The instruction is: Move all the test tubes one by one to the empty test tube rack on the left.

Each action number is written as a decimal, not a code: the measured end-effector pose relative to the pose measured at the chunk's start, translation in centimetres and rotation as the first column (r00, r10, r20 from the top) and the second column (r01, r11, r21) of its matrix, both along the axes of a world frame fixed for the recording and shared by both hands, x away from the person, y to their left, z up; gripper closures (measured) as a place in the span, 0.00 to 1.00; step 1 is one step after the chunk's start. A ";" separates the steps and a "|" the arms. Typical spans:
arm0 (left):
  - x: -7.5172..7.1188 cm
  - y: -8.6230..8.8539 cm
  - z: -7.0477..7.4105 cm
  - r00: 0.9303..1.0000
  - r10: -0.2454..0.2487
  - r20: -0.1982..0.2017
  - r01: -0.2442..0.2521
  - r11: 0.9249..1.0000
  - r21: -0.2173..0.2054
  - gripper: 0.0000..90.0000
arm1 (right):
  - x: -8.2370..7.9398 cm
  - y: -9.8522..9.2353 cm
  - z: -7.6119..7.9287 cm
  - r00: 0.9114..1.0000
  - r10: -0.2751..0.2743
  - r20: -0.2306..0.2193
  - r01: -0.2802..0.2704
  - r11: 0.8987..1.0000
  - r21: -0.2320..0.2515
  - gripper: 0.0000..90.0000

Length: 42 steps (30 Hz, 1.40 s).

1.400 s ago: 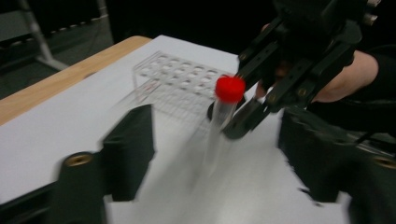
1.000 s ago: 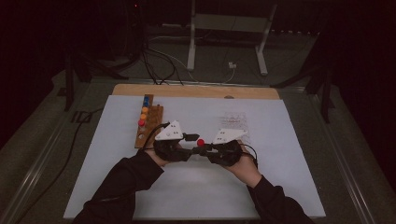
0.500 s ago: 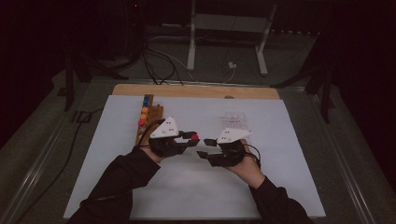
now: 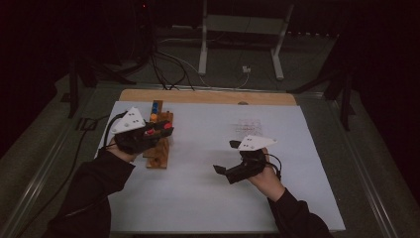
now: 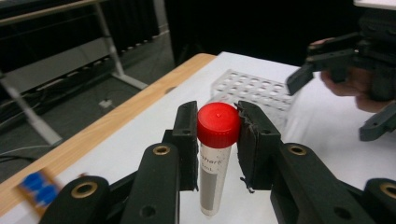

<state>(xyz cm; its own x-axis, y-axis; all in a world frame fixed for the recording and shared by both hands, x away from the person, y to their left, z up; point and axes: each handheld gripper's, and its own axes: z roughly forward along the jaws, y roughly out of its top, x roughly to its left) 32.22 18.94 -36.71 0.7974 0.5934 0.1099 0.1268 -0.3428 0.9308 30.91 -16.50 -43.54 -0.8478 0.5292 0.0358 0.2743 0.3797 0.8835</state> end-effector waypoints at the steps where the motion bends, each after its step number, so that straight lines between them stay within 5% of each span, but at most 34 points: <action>1: 0.0 0.5 0.1 1.000 0.009 -0.001 -0.009 1.000 -0.001 0.80 | 0.0 0.0 0.0 1.000 -0.002 0.002 0.002 1.000 -0.006 0.00; 16: 0.7 4.4 -2.2 0.988 0.151 -0.024 -0.151 0.989 -0.001 0.80 | -0.2 0.1 0.0 1.000 0.017 0.004 -0.017 1.000 -0.007 0.00; 29: 1.5 4.6 -6.1 0.981 0.169 -0.093 -0.168 0.986 0.018 0.80 | -0.2 0.0 0.0 1.000 0.021 0.003 -0.021 1.000 -0.008 0.00; 42: 1.9 4.4 -7.9 0.973 0.178 -0.145 -0.169 0.983 0.073 0.80 | -0.1 -0.1 0.0 1.000 0.019 0.000 -0.019 1.000 -0.007 0.00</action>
